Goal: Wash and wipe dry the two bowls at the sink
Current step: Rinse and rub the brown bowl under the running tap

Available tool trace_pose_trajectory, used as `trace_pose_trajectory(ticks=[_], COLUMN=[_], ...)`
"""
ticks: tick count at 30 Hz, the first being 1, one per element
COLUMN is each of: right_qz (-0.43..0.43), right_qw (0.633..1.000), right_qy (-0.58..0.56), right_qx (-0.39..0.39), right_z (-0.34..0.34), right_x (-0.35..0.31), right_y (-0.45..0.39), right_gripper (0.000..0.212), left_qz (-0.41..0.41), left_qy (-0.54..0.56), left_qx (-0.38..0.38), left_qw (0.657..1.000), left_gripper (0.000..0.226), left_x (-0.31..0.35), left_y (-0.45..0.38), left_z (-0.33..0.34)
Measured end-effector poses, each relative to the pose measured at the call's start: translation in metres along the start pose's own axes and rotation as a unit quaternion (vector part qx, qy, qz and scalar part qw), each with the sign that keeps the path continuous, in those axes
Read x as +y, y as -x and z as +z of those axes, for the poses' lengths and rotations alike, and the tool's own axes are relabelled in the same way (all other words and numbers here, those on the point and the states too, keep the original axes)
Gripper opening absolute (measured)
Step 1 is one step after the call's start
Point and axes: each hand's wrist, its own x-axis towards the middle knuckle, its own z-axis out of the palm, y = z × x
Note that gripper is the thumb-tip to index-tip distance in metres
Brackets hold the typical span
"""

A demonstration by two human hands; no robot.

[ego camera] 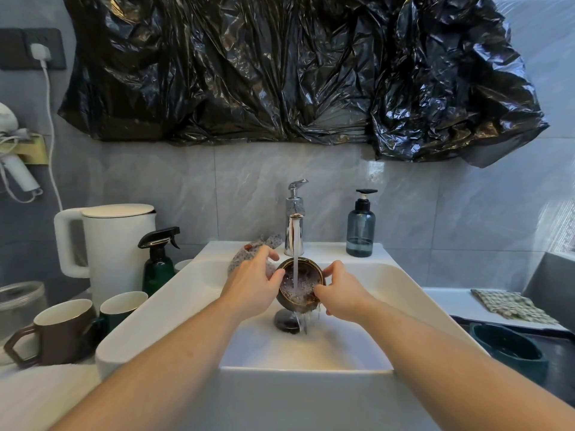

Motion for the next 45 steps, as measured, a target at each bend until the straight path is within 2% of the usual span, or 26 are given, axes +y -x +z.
trace_pose_trajectory(ticks=[12, 19, 36, 45], right_qz=[0.019, 0.01, -0.078, -0.097], right_qw=[1.0, 1.0, 0.996, 0.991], right_qy=[-0.002, 0.002, -0.023, -0.058], right_qx=[-0.024, -0.021, 0.044, 0.07], right_z=[0.001, 0.001, -0.002, 0.0], right_x=[0.006, 0.008, -0.001, -0.003], right_y=[-0.005, -0.007, 0.002, 0.003], right_gripper=[0.049, 0.05, 0.031, 0.039], left_qz=[-0.004, -0.003, -0.032, -0.045], left_qy=[0.001, -0.001, -0.006, -0.013], left_qx=[-0.027, -0.034, -0.038, -0.012], left_qw=[1.0, 0.999, 0.999, 0.999], left_gripper=[0.018, 0.02, 0.016, 0.018], left_x=[0.001, 0.0, -0.007, -0.011], left_y=[0.001, 0.0, -0.005, -0.009], left_z=[-0.002, -0.001, 0.004, 0.007])
